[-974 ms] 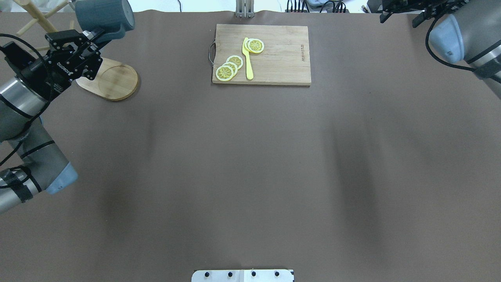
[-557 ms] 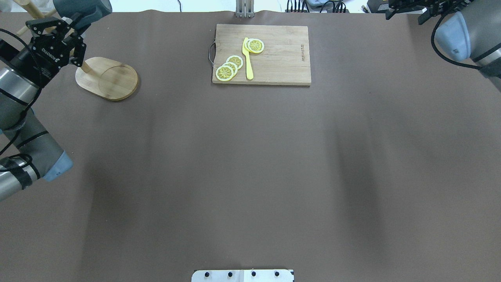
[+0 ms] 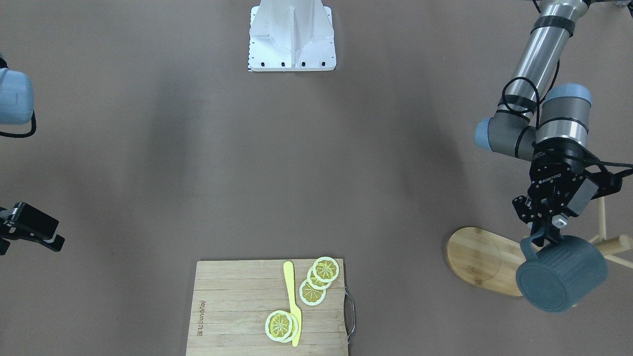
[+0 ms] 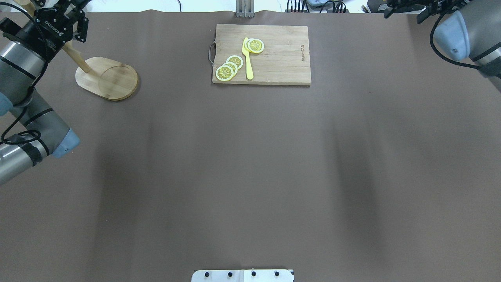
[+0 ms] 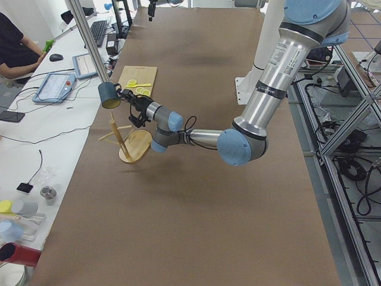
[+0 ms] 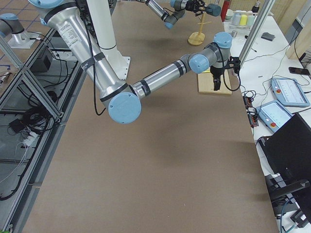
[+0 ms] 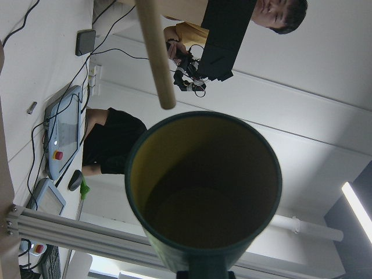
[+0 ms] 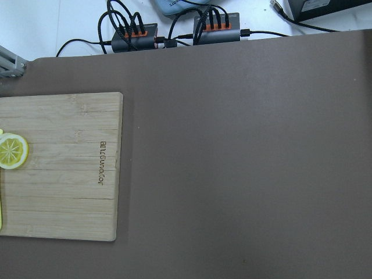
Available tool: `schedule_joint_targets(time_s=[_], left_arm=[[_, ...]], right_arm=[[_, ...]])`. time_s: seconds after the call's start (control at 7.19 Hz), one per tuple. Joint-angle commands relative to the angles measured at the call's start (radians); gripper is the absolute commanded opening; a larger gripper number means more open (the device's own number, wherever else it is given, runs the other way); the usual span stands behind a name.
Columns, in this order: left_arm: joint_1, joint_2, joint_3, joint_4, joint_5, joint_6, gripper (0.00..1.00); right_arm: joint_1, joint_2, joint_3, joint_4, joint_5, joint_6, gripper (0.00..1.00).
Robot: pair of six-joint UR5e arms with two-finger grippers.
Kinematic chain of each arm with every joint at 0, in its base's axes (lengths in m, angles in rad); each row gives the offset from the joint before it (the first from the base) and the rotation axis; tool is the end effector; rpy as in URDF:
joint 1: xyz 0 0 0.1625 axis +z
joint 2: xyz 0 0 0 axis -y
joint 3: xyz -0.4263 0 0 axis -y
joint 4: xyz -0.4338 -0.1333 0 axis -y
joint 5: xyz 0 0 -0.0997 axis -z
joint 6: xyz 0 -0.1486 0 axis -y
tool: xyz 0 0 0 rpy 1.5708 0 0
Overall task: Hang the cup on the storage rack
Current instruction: 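Align the mug handle over a rack peg with the left gripper and lower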
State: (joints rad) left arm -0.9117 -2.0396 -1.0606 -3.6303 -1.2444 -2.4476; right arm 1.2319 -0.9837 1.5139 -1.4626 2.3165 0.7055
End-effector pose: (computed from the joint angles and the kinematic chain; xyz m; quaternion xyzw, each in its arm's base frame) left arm 0.2916 -0.6720 0.4100 0.1011 0.8334 -0.4959 0.2218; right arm -0.2205 -0.7233 0.3263 0.0808 -0.4455 0.0488 0.8903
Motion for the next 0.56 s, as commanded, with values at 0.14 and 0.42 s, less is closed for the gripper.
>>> schedule_joint_targets(time_s=[0.14,0.42], left_arm=[[-0.004,-0.007,0.030,0.007,-0.004,-0.005,0.00],[-0.010,0.004,0.042,0.005,-0.006,-0.066,0.00]], right_arm=[[-0.002,0.002,0.000,-0.001,0.000,0.000,0.99],[-0.003,0.003,0.000,0.001,-0.003,0.000,0.99]])
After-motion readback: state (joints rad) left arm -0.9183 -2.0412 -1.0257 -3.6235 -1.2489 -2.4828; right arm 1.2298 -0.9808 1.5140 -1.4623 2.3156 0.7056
